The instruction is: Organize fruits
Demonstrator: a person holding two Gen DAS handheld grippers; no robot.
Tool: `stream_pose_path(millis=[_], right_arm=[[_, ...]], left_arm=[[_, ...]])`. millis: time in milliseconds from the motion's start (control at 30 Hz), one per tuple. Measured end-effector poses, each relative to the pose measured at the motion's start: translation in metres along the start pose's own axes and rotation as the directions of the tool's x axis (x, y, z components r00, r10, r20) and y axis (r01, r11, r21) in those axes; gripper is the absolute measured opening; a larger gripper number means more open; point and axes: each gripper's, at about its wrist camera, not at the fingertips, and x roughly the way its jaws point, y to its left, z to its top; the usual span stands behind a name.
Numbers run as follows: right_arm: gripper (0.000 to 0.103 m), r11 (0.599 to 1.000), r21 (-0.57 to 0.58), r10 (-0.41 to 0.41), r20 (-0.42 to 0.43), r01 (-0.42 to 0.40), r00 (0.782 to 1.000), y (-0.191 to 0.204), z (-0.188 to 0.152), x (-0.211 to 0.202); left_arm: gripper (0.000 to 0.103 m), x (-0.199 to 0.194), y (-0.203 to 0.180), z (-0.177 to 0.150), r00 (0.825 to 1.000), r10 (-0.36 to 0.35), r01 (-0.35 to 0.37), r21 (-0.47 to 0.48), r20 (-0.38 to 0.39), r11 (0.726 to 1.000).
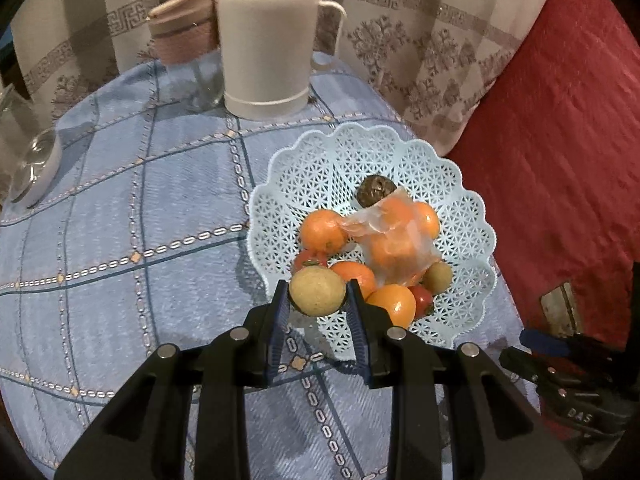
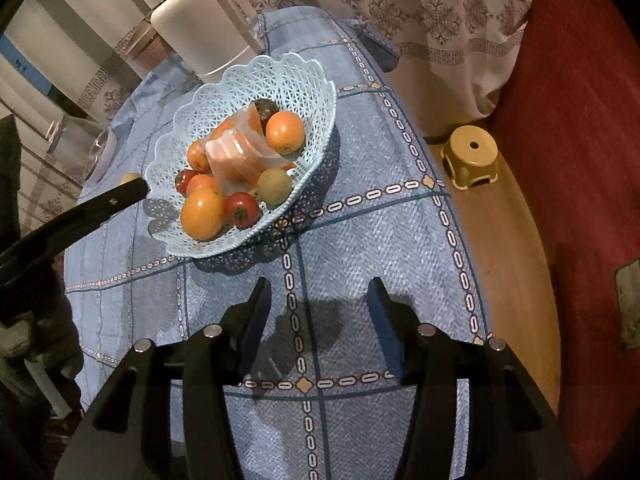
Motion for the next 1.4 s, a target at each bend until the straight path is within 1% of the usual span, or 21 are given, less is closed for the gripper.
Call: stream_pose_path(millis=[200, 300, 333, 400, 467, 567, 600, 767, 800, 833, 867, 900, 933, 967, 1033, 1200, 1300, 1400], right_arm=[[0.055, 1.0, -0.007, -0.004, -0.003, 0.004, 1.0, 0.002, 0.001, 0.001], [0.055, 1.0, -0.007, -0.002, 0.001, 0.002, 1.0, 0.003, 0.001, 0.001], [0.055, 1.0, -0.008, -0.002, 0.001, 0.002, 1.0, 0.004, 0.001, 0.001], [0.057, 1.0, -0.008, -0.002, 0.001, 0.002, 1.0, 0.005, 0.001, 0.002], [0.06, 1.0, -0.009, -0.002, 0.001, 0.002, 1.0, 0.006, 0.001, 0.002], [0.061, 1.0, -0.011, 0.0, 0.005, 0.0, 1.0, 0.008, 0.001, 0.001], [0.061, 1.0, -0.012, 0.0, 0.007, 0.0, 1.0, 0.009, 0.001, 0.001], [0.063, 1.0, -0.016, 0.006, 0.019, -0.005, 1.0, 0.014, 0.001, -0.003], [0.066, 1.0, -0.018, 0.008, 0.023, -0.007, 1.0, 0.015, 0.001, -0.004], [0.072, 1.0, -0.02, 0.009, 0.027, -0.009, 1.0, 0.016, 0.002, -0.006], [0.075, 1.0, -0.021, 0.011, 0.032, -0.01, 0.999, 0.017, 0.002, -0.008], [0.079, 1.0, -0.021, 0.012, 0.036, -0.011, 0.999, 0.018, 0.003, -0.01], [0.08, 1.0, -0.02, 0.015, 0.043, -0.014, 0.999, 0.019, 0.003, -0.012], [0.081, 1.0, -0.02, 0.016, 0.047, -0.015, 0.999, 0.02, 0.004, -0.014], [0.085, 1.0, -0.023, 0.014, 0.058, -0.013, 0.998, 0.022, 0.005, -0.018], [0.085, 0.999, -0.045, 0.022, 0.087, -0.018, 0.996, 0.031, 0.007, -0.033], [0.092, 0.998, -0.061, 0.024, 0.115, -0.017, 0.993, 0.037, 0.008, -0.044], [0.093, 0.996, -0.091, 0.01, 0.149, 0.004, 0.989, 0.045, 0.009, -0.056]], left_arm=[[0.029, 0.017, -0.003, 0.0, 1.0, 0.002, -0.001, 0.01, -0.028, 1.0], [0.031, 0.022, -0.001, 0.0, 0.999, -0.002, 0.002, -0.002, -0.043, 1.0], [0.036, 0.023, -0.001, 0.0, 0.999, -0.004, 0.003, -0.007, -0.046, 1.0], [0.041, 0.022, 0.0, -0.001, 0.999, -0.012, 0.012, -0.008, -0.039, 1.0], [0.045, 0.02, -0.001, -0.001, 0.999, -0.016, 0.015, -0.004, -0.037, 1.0], [0.053, 0.013, -0.001, -0.001, 1.0, -0.014, 0.014, -0.005, -0.024, 1.0], [0.06, 0.01, 0.0, -0.001, 1.0, -0.01, 0.01, -0.011, -0.019, 1.0], [0.061, -0.006, 0.01, -0.003, 1.0, 0.007, -0.007, -0.044, 0.0, 0.999], [0.061, -0.01, 0.012, -0.004, 1.0, 0.013, -0.013, -0.051, 0.002, 0.999], [0.063, -0.014, 0.014, -0.005, 1.0, 0.022, -0.022, -0.058, 0.004, 0.998], [0.07, -0.018, 0.016, -0.006, 0.999, 0.035, -0.034, -0.063, 0.005, 0.997], [0.073, -0.022, 0.017, -0.008, 0.998, 0.054, -0.054, -0.066, 0.009, 0.996], [0.076, -0.028, 0.018, -0.009, 0.998, 0.063, -0.061, -0.068, 0.02, 0.996], [0.081, -0.032, 0.019, -0.01, 0.998, 0.063, -0.061, -0.07, 0.03, 0.996], [0.089, -0.044, 0.02, -0.011, 0.996, 0.069, -0.065, -0.079, 0.048, 0.995], [0.089, -0.069, 0.015, -0.011, 0.989, 0.111, -0.106, -0.064, 0.093, 0.992], [0.089, -0.085, 0.009, -0.01, 0.981, 0.156, -0.151, -0.049, 0.117, 0.987], [0.089, -0.101, 0.004, -0.008, 0.971, 0.192, -0.188, -0.042, 0.143, 0.981]])
